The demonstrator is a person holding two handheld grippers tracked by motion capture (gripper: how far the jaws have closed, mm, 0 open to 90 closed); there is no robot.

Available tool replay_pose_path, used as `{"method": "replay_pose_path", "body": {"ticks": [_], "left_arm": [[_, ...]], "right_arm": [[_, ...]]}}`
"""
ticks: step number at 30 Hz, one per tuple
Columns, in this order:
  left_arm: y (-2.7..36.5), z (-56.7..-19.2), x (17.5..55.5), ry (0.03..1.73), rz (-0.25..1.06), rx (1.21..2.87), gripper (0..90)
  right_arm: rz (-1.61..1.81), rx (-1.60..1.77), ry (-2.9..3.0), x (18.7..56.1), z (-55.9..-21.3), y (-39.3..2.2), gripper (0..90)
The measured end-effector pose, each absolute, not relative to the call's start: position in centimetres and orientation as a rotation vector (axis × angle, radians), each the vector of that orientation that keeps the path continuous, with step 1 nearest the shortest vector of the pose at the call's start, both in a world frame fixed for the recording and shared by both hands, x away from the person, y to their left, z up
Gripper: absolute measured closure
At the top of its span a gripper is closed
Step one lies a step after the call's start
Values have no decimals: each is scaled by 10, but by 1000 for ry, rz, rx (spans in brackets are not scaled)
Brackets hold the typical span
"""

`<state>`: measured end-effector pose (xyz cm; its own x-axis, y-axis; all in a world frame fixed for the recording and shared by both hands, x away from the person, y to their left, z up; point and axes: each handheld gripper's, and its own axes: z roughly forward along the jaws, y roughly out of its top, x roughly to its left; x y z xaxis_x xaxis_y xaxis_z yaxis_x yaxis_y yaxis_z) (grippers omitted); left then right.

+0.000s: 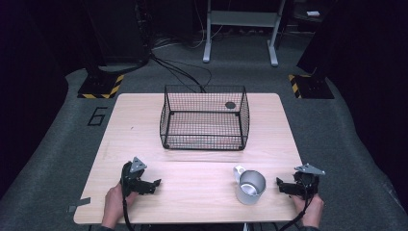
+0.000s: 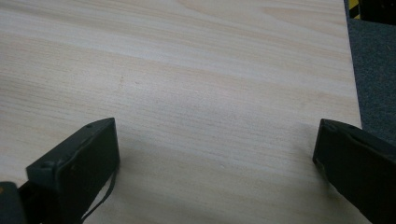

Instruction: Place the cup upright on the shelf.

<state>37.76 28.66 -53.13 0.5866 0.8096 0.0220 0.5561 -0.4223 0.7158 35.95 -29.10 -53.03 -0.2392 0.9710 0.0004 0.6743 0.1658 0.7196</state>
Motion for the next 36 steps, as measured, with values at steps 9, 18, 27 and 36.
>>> {"method": "replay_pose_path", "body": {"ticks": [9,18,27,36], "left_arm": [[287,-532,378,1079,485,2137,1],[287,-532,378,1078,484,2132,1],[287,-532,378,1078,484,2132,0],[287,-532,378,1077,484,2133,1]], "right_arm": [[846,1553,1982,360,-530,-291,0],[840,1564,1991,361,-529,-289,0],[939,1577,1986,359,-521,-294,0],[1026,1552,1978,353,-495,-289,0]]}}
